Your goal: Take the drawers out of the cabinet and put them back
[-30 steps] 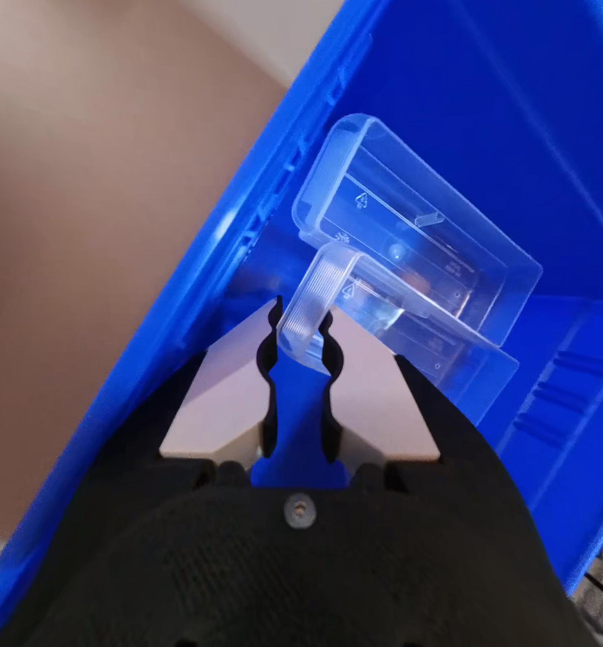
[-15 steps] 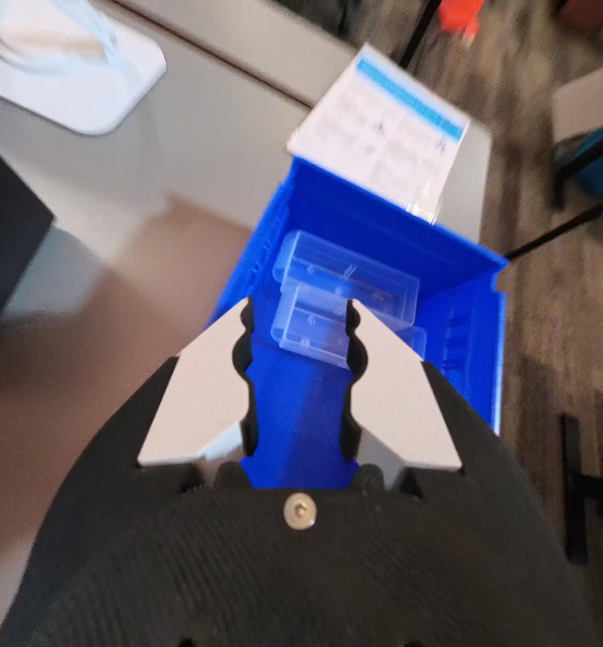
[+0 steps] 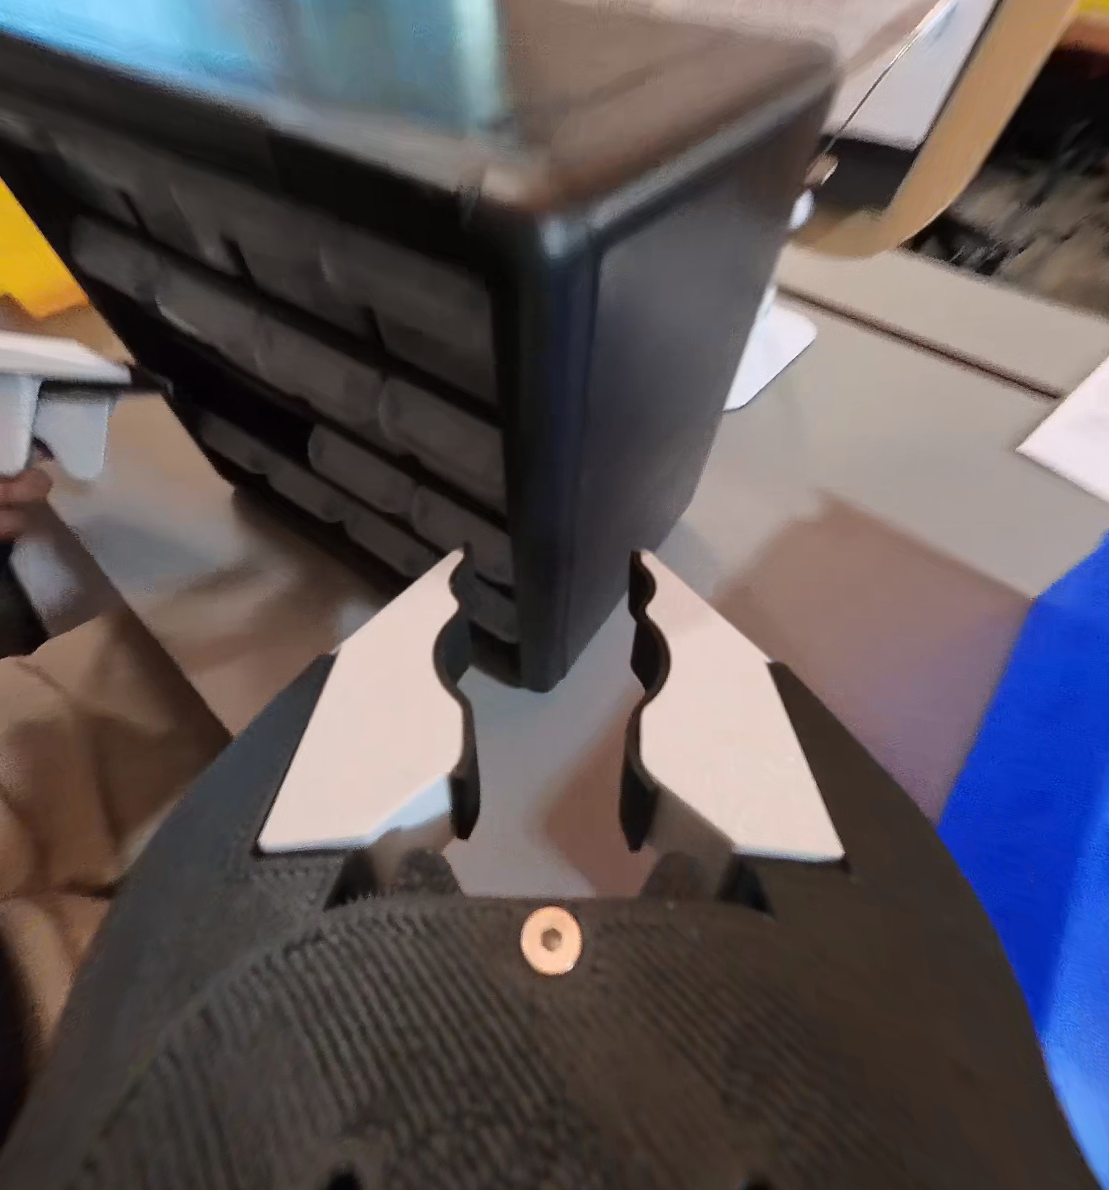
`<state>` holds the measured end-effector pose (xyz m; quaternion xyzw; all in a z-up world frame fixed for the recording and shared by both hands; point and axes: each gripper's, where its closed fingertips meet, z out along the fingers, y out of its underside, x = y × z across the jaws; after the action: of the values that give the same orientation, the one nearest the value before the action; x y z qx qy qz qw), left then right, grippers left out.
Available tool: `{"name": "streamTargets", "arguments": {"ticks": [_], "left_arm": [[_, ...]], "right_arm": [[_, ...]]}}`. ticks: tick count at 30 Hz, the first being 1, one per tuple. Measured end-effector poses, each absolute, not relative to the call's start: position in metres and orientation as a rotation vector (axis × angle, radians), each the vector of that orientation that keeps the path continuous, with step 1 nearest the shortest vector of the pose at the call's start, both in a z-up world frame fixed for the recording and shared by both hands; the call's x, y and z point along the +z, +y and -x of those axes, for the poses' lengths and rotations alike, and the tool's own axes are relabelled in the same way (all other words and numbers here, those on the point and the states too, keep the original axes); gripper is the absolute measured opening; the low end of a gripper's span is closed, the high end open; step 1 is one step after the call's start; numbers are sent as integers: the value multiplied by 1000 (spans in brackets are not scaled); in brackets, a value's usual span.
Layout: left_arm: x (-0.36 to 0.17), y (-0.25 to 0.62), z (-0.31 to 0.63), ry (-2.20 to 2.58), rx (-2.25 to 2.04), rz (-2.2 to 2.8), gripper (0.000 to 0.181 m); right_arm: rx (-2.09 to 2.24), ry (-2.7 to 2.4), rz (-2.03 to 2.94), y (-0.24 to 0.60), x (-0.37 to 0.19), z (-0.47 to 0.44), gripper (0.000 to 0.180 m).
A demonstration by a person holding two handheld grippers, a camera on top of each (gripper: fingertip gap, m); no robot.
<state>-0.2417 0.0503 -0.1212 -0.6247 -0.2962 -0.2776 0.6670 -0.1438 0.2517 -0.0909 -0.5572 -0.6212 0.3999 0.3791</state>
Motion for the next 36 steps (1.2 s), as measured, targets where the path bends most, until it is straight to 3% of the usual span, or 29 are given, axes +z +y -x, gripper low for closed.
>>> {"name": "streamTargets", "arguments": {"ticks": [2,4,9,19,28,34,36], "left_arm": [[-119,50,245,-654,-620,1404,15],[-118,48,249,-648,-619,1394,13],[-118,46,251,-679,-617,1369,31],[-140,100,165,-601,-771,1520,49],[-128,140,176,-610,-627,1473,47],[-125,160,185,-621,-655,1472,36],[-120,163,189,-628,-697,1448,25]], "right_arm": [[1029,-1659,1449,235,-110,149,49],[974,-1668,1429,225,-116,155,64],[796,-1741,1330,215,-124,157,77],[920,-1699,1331,215,-119,154,63],[812,-1659,1276,229,-125,147,64],[712,-1723,1206,225,-134,148,64],[672,-1737,1175,223,-136,148,65]]}}
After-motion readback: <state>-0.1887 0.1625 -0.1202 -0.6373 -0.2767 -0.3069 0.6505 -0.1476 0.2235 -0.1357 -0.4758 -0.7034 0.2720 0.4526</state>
